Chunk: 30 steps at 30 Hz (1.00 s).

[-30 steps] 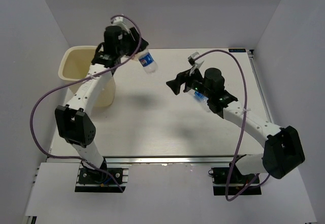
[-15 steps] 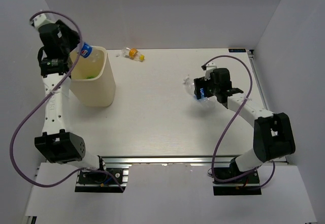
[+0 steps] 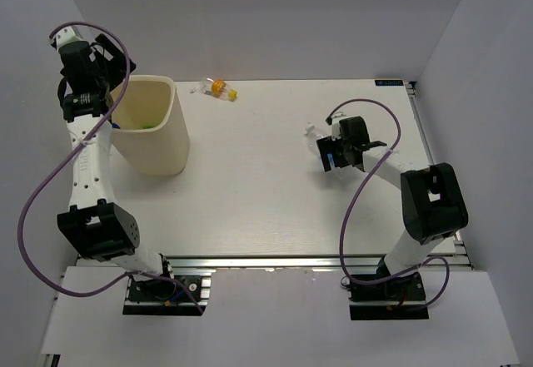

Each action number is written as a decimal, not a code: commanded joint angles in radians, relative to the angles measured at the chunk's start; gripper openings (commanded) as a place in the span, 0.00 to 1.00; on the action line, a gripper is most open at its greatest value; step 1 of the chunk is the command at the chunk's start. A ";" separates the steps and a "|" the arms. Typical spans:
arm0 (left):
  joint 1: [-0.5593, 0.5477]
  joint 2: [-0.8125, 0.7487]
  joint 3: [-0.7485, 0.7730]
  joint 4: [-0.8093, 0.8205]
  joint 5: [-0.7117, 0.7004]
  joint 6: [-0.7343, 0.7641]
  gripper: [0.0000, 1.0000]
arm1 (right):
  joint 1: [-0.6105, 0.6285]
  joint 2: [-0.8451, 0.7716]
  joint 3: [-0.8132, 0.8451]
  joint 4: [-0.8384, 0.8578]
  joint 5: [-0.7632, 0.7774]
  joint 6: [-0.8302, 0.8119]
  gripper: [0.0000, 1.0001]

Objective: Put the plastic bottles in the bin

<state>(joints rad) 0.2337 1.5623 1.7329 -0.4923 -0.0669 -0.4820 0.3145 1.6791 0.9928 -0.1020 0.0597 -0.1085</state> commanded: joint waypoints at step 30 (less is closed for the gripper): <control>-0.681 0.130 -0.156 0.419 0.210 -0.056 0.98 | 0.066 -0.167 0.182 0.236 -0.641 0.265 0.30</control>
<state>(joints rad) -0.4175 1.7088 1.5852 -0.1635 0.1070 -0.5064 0.3748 1.5055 1.1042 0.0414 -0.4950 0.1047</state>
